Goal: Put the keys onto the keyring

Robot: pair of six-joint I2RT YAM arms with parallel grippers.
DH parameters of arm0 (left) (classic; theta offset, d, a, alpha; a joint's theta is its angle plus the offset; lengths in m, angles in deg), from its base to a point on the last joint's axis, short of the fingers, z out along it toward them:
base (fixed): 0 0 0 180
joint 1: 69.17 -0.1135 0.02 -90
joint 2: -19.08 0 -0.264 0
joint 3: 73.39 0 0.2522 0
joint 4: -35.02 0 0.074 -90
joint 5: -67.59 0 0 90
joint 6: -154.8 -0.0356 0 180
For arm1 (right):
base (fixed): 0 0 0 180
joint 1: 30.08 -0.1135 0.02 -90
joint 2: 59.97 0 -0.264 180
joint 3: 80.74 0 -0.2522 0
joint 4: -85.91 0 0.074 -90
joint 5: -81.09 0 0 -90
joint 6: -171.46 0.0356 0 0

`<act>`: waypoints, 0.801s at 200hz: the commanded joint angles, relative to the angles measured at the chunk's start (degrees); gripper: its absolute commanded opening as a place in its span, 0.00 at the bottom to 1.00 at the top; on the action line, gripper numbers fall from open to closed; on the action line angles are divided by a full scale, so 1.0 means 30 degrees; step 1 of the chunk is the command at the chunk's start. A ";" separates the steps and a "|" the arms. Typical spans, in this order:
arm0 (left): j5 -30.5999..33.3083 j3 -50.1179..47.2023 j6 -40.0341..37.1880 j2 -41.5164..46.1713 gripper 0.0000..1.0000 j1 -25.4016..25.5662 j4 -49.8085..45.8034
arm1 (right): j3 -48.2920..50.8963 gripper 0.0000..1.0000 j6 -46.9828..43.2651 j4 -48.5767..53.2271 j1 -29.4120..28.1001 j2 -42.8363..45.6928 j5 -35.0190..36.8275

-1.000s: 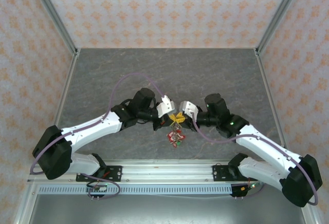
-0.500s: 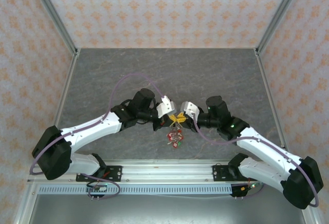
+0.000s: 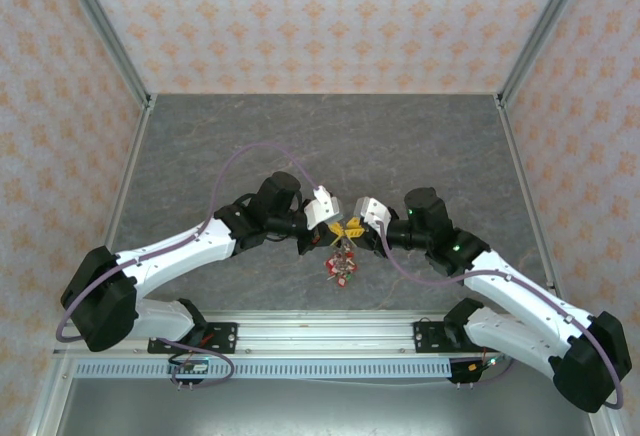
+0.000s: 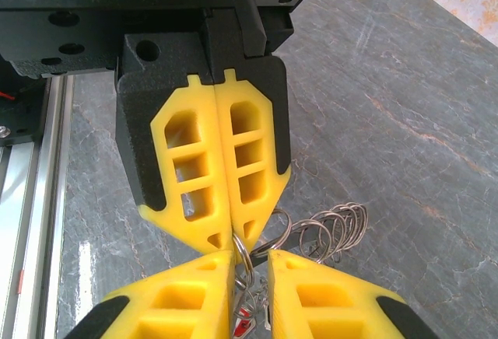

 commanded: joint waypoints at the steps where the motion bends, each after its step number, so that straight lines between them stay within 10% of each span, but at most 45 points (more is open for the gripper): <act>1: -0.0085 0.0897 -0.0028 0.0237 0.00 0.0054 0.1015 | -0.0359 0.18 0.0111 -0.0121 -0.0085 0.0264 -0.0206; 160: 0.0451 0.0871 0.0100 0.0396 0.00 0.0042 0.1103 | -0.0583 0.18 -0.0090 -0.0164 -0.0077 0.0495 -0.0100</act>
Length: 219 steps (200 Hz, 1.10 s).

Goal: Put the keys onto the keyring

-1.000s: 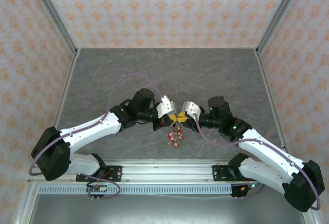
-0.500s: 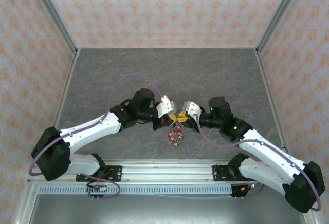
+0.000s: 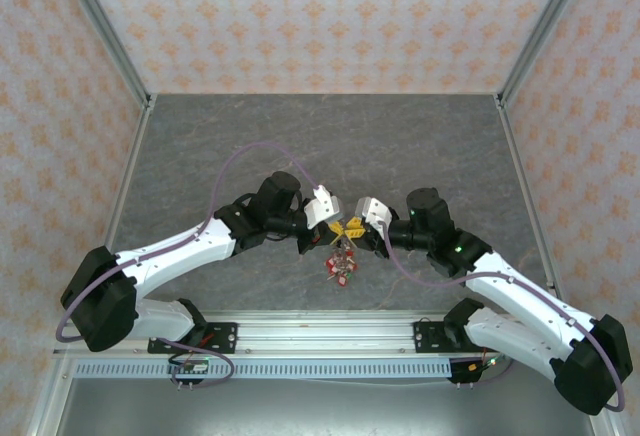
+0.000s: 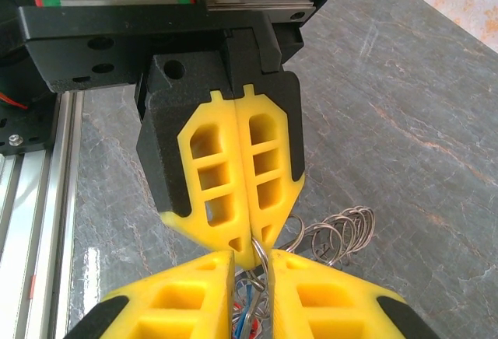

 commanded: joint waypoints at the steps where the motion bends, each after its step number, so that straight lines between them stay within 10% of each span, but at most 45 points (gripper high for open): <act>1: 0.0147 0.0839 0.0103 0.0397 0.00 0.0049 0.1084 | -0.0583 0.18 -0.0361 -0.0156 -0.0077 0.0176 0.0254; 219: -0.0313 0.0192 -0.0423 0.1541 0.00 0.0086 0.1555 | -0.0502 0.10 -0.1219 0.0158 -0.0080 -0.0980 0.0216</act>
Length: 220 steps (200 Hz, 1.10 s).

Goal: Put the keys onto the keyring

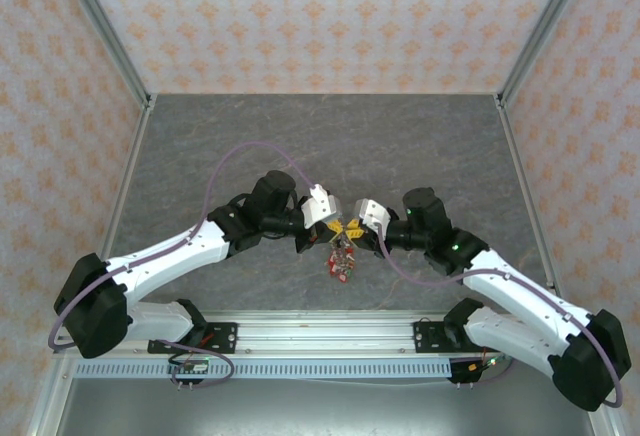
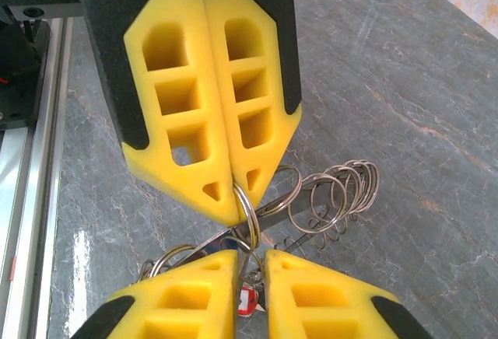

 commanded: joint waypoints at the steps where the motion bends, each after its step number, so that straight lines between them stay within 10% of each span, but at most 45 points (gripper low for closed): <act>1: -0.0421 0.0199 0.0136 0.0637 0.00 0.0086 0.1548 | -0.0495 0.10 -0.0287 -0.0158 -0.0079 -0.0368 -0.0327; 220: 0.0931 0.0647 -0.0581 -0.0072 0.00 0.0087 -0.0253 | -0.0290 0.00 0.1174 -0.1032 -0.0077 -0.0283 -0.0396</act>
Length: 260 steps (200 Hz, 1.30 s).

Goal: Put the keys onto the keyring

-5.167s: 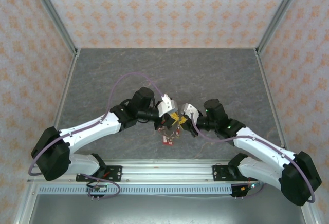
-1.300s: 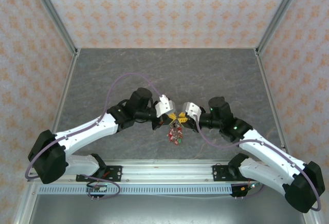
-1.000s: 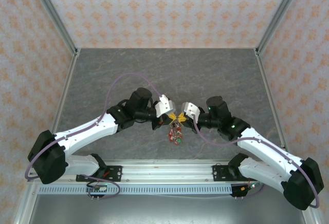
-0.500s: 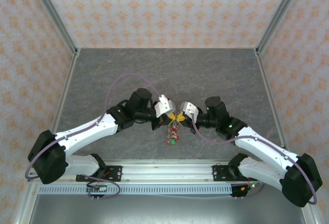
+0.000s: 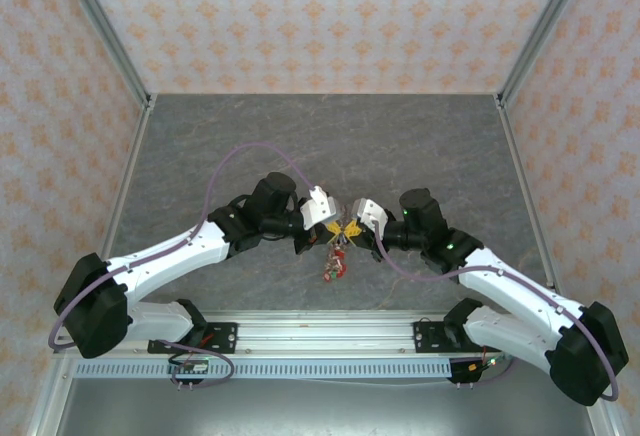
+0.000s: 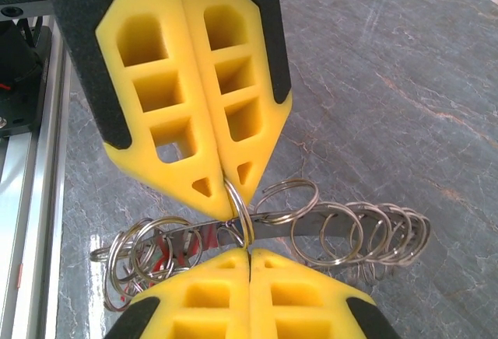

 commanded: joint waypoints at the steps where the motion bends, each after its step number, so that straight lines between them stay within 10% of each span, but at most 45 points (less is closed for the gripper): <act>1: 0.0386 0.0832 -0.0412 -0.0061 0.00 0.0086 0.0133 | -0.0764 0.00 0.0149 -0.0019 -0.0077 0.0389 -0.0130; 260: 0.1955 0.1598 -0.1175 0.0959 0.00 0.0252 -0.1560 | -0.1075 0.21 -0.0246 0.0158 -0.0110 0.0659 0.0482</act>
